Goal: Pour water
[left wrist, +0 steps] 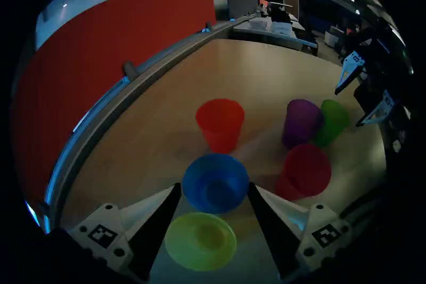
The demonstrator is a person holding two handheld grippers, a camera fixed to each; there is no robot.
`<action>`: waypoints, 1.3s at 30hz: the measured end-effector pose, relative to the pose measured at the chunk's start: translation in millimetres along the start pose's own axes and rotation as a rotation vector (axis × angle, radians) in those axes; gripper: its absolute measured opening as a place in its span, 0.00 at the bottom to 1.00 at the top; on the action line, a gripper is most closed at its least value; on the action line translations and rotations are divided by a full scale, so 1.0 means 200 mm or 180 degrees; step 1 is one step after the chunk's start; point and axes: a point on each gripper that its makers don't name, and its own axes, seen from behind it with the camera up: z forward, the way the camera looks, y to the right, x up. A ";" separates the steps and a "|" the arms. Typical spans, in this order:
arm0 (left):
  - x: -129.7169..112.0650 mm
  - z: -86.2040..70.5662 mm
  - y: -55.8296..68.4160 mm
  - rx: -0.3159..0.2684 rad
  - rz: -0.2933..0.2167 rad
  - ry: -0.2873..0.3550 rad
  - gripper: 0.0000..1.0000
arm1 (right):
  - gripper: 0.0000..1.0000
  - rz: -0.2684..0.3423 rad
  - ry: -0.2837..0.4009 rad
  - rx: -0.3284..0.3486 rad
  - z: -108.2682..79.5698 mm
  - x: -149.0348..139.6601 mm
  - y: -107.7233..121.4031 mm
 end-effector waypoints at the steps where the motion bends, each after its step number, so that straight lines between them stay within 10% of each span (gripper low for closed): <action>1: 0.00 0.01 0.00 -0.0008 -0.0012 -0.0006 0.92 | 1.00 0.0003 -0.0001 0.0002 0.00 0.00 0.00; 39: -0.02 0.10 0.03 -0.0024 -0.0087 -0.0038 0.88 | 1.00 0.0017 -0.0005 -0.0011 0.03 -0.03 0.01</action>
